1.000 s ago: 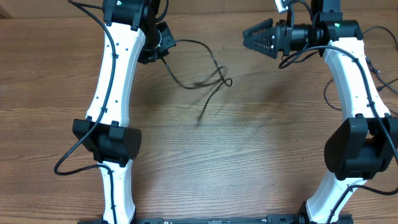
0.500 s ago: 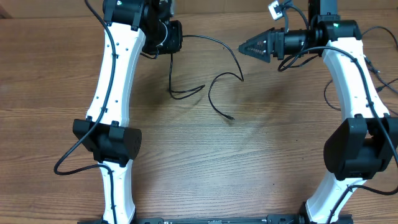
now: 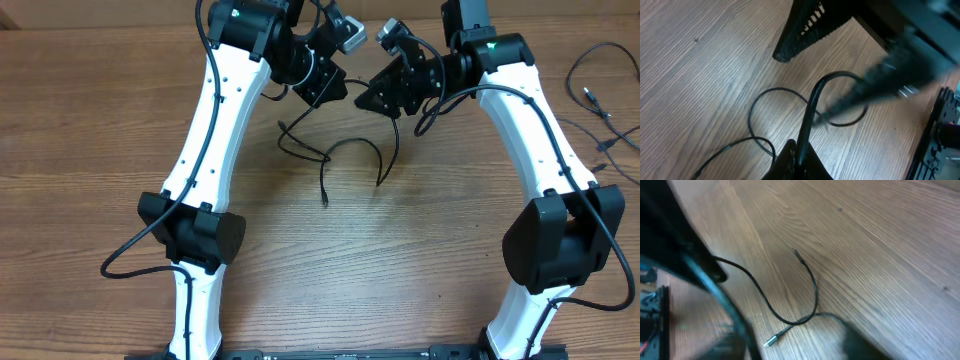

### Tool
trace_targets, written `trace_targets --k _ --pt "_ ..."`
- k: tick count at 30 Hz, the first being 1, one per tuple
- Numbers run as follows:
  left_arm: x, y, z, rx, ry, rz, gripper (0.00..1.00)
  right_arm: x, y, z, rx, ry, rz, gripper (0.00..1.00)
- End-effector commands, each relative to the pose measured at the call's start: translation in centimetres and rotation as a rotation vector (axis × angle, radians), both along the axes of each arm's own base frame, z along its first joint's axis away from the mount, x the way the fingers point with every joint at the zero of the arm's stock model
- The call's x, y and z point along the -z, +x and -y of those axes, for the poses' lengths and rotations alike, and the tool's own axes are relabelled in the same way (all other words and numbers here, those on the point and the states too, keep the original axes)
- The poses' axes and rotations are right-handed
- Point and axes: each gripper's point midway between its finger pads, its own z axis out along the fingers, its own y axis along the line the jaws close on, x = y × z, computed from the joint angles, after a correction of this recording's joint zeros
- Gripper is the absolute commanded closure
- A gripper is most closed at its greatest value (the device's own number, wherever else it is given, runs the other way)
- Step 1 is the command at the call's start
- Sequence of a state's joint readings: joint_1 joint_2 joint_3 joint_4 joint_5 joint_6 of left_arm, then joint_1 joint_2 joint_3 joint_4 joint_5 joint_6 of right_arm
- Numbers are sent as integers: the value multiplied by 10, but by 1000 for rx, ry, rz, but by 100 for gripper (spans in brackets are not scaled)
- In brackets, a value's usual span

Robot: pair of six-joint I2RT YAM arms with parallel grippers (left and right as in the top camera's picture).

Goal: Untangle cables

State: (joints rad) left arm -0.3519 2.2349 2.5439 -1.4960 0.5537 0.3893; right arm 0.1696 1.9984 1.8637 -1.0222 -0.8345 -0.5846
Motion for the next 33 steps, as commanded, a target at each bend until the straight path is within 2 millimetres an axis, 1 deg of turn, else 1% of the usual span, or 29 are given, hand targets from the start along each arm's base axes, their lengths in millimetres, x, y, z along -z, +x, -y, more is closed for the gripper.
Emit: trace_targets --k 1,5,6,7,8,9,10,12,14,15,17,19,20,21,23,24,25,26,27,28,29,33 --pt "-3 1 1 38 -18 25 96 -15 -1 7 10 -20 55 96" --pt "-3 1 1 25 -19 15 96 -15 -2 7 12 -19 49 96" --pt "-3 1 1 19 -20 10 93 -15 -1 7 18 -17 43 96" --pt "-3 0 1 9 -20 2 73 -15 -1 7 27 -15 36 96" --pt "-2 0 0 -6 -22 -12 31 -16 1 9 35 -15 37 96" --pt "-2 -1 0 -22 -23 -28 0 -18 4 14 49 -20 46 96" --pt "-2 -2 0 -30 -22 -40 0 -20 9 21 77 -29 47 96" --pt "-1 -3 -1 -42 -18 -55 1 -28 26 44 204 -39 28 96" --pt "0 -4 -1 -43 -17 -57 0 -43 42 71 326 -26 15 96" --pt "0 -4 -1 -43 -17 -57 0 -50 47 82 367 -13 11 96" --pt "-1 -3 -1 -42 -18 -55 0 -81 65 137 552 47 -1 96" --pt "0 -3 -1 -43 -16 -54 0 -94 70 168 641 74 -2 96" --pt "0 -3 -2 -45 -10 -52 0 -101 72 187 690 90 -2 96" --pt "0 -3 -2 -45 -10 -52 0 -104 72 199 720 100 -3 96" --pt "2 -1 -5 -54 9 -44 0 -111 73 234 806 122 -1 96" --pt "4 1 -7 -62 28 -37 0 -114 73 258 864 137 -2 96" --pt "5 2 -10 -69 42 -31 0 -114 73 267 884 140 -1 96" --pt "7 4 -13 -79 66 -22 0 -115 71 285 926 148 -1 96" --pt "9 6 -16 -86 83 -15 0 -116 69 298 956 153 0 96" --pt "10 8 -20 -97 106 -6 0 -117 66 317 993 154 5 96" --pt "13 11 -25 -110 137 6 0 -117 61 340 1038 155 12 96" --pt "15 14 -31 -126 173 21 0 -114 46 393 1161 133 21 96"
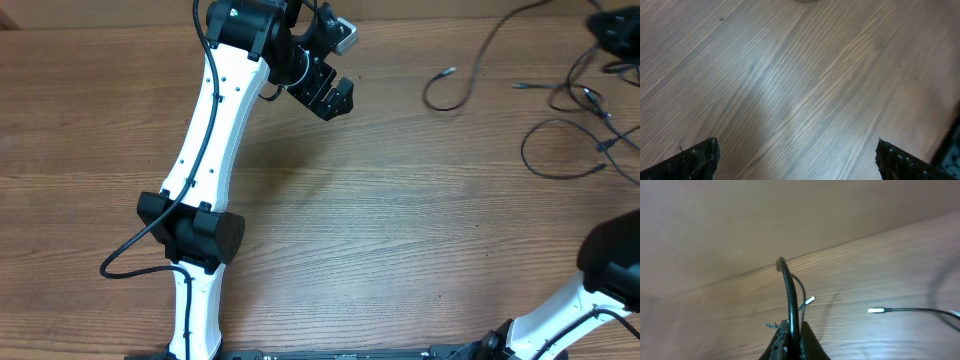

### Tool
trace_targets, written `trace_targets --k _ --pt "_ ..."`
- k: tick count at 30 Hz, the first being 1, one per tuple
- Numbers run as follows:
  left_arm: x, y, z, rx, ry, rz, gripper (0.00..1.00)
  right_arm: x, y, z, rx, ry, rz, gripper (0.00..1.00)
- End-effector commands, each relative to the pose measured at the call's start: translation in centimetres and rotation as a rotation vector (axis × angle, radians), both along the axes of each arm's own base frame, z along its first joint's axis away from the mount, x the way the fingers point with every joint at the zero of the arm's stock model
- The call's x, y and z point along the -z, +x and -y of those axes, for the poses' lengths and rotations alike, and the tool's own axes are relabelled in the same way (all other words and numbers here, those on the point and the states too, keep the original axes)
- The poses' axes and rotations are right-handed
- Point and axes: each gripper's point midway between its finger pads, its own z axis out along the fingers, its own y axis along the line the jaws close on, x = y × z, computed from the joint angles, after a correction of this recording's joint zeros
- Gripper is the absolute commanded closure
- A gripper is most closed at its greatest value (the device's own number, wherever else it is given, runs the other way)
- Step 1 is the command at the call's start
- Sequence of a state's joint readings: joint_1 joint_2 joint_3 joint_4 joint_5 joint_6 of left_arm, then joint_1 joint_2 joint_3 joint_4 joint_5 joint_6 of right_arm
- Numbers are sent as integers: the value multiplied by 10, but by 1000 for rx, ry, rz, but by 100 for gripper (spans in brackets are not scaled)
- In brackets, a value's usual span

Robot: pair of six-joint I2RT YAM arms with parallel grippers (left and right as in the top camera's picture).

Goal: Untangle cables
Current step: 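Carry the cables with the right gripper to the far right edge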

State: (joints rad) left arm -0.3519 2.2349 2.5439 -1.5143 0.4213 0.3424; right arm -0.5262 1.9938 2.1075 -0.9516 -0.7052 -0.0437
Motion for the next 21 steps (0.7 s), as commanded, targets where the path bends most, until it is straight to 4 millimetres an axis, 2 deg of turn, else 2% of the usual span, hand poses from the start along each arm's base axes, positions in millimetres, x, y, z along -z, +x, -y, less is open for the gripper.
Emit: trace_targets --k 1,4,10,11,13,16,17,18,19,21 --pt "4 7 -12 -39 62 21 0 -28 -20 44 125 -45 43 96" --pt "4 7 -12 -40 62 22 0 -26 -34 77 205 -60 32 96" --pt "4 7 -12 -39 62 22 0 -19 -55 121 342 -112 -13 96" --pt "4 7 -12 -39 62 22 0 -15 -62 134 394 -139 -42 96" --pt "4 7 -12 -39 62 22 1 -10 -69 147 447 -168 -72 96" --pt "4 7 -12 -39 62 22 0 -6 -77 155 483 -178 -103 93" --pt "4 7 -12 -39 62 22 0 -5 -78 156 485 -175 -107 88" --pt "4 7 -12 -39 62 22 0 -3 -80 157 497 -169 -118 64" --pt "4 7 -12 -39 62 22 0 0 -85 162 548 -166 -145 44" --pt "4 7 -12 -39 62 22 1 2 -88 167 579 -170 -161 28"
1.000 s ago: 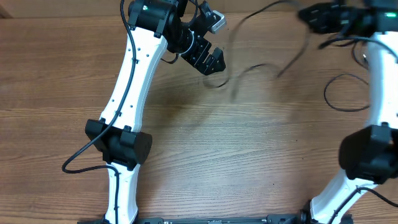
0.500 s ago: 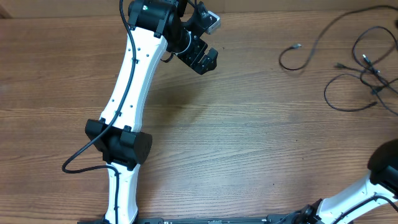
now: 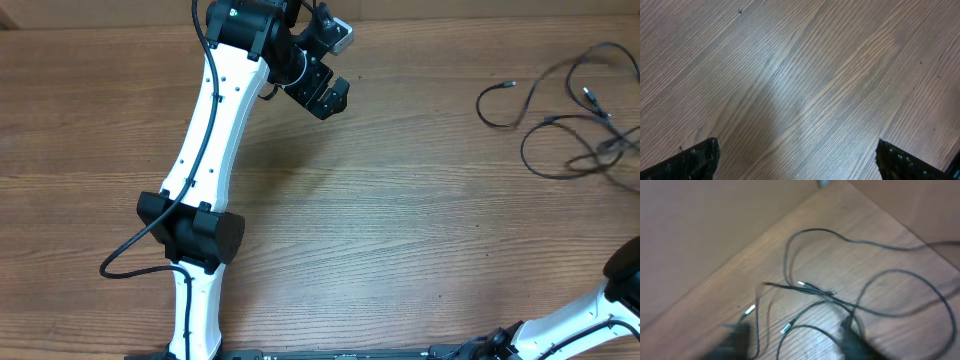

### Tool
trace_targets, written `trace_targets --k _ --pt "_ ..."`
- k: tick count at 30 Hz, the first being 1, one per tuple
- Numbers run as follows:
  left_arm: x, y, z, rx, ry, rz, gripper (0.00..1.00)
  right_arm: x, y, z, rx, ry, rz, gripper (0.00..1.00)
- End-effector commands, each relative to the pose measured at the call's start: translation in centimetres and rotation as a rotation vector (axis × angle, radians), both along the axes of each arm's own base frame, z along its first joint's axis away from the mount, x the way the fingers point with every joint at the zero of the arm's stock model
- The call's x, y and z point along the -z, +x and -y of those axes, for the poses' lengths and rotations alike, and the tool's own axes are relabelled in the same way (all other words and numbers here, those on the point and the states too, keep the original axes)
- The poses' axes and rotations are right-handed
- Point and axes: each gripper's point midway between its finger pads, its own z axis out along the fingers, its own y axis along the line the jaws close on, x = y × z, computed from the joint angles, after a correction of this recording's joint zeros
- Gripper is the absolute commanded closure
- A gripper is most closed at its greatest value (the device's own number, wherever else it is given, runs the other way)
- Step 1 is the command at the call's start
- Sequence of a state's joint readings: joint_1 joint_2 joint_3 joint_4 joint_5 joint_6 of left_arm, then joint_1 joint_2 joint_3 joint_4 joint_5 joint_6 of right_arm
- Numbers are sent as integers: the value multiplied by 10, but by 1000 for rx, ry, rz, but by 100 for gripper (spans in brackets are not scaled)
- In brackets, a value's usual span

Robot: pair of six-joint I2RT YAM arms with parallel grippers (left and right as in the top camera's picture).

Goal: Untangle cables

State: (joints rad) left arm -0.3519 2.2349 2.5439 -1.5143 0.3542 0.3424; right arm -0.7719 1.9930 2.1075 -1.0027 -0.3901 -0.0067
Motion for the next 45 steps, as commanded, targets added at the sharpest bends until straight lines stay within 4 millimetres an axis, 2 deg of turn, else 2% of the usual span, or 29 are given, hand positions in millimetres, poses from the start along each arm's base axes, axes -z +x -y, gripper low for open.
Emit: trace_targets --k 1,3,7,12,15,19,20,21,22,23,26,27,30,32,33,34,38,45 --pt "0 2 -3 -15 3 1 1 -26 -11 9 88 -57 12 24" --pt "0 2 -3 -15 3 1 0 -25 -11 7 83 -51 10 17" --pt "0 2 -3 -15 3 1 0 -26 -3 -10 24 -11 29 13" --pt "0 2 -3 -15 3 1 0 -28 21 -56 -111 50 63 10" --pt "0 2 -3 -16 3 1 1 -24 38 -92 -193 61 44 7" --pt "0 2 -3 -15 3 1 1 -14 59 -149 -312 79 18 0" --pt "0 2 -3 -15 3 1 0 -7 66 -181 -376 93 -3 0" --pt "0 2 -3 -15 3 1 1 -3 69 -197 -407 100 -15 0" --pt "0 2 -3 -15 3 1 0 2 73 -221 -453 107 -30 0" --pt "0 2 -3 -15 3 1 0 4 75 -231 -474 110 -36 0" --pt "0 2 -3 -15 3 1 0 11 80 -291 -592 117 -57 0" --pt "0 2 -3 -15 3 1 0 11 80 -304 -619 116 -59 0" --pt "0 2 -3 -16 3 1 0 11 78 -358 -725 113 -65 0" --pt "0 2 -3 -15 3 1 0 11 75 -384 -779 112 -68 0" --pt "0 2 -3 -15 3 1 1 11 75 -389 -788 111 -69 0" --pt "0 2 -3 -15 3 1 1 11 72 -404 -818 110 -70 0" --pt "0 2 -3 -15 3 1 0 11 68 -426 -863 109 -73 0" --pt "0 2 -3 -15 3 1 1 11 66 -432 -876 109 -74 0"
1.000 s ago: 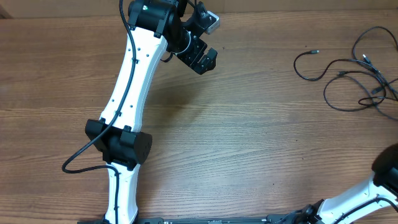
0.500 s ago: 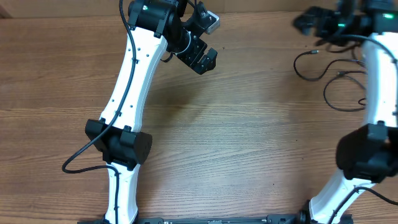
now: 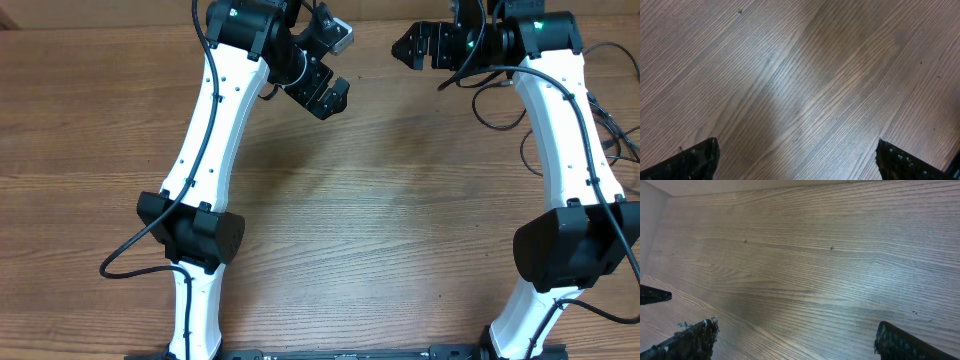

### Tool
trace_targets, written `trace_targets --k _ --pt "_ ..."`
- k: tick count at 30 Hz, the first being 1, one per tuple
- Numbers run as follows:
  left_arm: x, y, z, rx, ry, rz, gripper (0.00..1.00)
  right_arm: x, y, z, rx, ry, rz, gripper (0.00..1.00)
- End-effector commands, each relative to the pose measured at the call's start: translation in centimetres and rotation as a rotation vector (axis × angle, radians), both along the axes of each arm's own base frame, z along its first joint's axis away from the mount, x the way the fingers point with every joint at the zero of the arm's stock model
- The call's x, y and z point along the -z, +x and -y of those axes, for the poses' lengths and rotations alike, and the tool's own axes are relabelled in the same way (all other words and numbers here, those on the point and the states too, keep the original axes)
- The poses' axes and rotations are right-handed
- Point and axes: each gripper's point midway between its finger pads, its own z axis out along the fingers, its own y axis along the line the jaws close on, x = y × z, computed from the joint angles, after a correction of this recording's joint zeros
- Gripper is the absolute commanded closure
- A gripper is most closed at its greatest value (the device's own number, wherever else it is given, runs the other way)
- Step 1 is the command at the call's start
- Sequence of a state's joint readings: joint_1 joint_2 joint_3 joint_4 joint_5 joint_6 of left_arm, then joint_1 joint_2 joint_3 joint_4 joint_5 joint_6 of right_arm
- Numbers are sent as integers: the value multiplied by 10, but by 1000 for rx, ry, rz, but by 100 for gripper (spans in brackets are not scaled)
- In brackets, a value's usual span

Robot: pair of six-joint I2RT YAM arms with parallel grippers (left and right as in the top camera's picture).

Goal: Untangle cables

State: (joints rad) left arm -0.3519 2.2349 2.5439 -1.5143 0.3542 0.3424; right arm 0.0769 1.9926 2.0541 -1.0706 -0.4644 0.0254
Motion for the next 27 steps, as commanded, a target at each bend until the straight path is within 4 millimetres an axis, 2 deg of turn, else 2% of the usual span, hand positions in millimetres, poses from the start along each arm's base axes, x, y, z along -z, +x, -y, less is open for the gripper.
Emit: trace_targets --k 1,9,14,21,25,27 --pt "0 2 -3 -16 3 1 0 -15 -5 0 -3 2 32 0" --pt "0 2 -3 -17 7 0 1 -15 -5 0 -3 2 32 0" --pt "6 5 -19 -50 96 12 0 -15 -5 0 -3 2 32 0" --pt "3 0 -21 -50 101 4 0 -15 -5 0 -3 2 32 0" --pt "-27 1 -25 -46 91 111 1 -15 -5 0 -3 2 32 0" --pt "-50 -3 -27 -26 77 189 0 -15 -5 0 -3 2 32 0"
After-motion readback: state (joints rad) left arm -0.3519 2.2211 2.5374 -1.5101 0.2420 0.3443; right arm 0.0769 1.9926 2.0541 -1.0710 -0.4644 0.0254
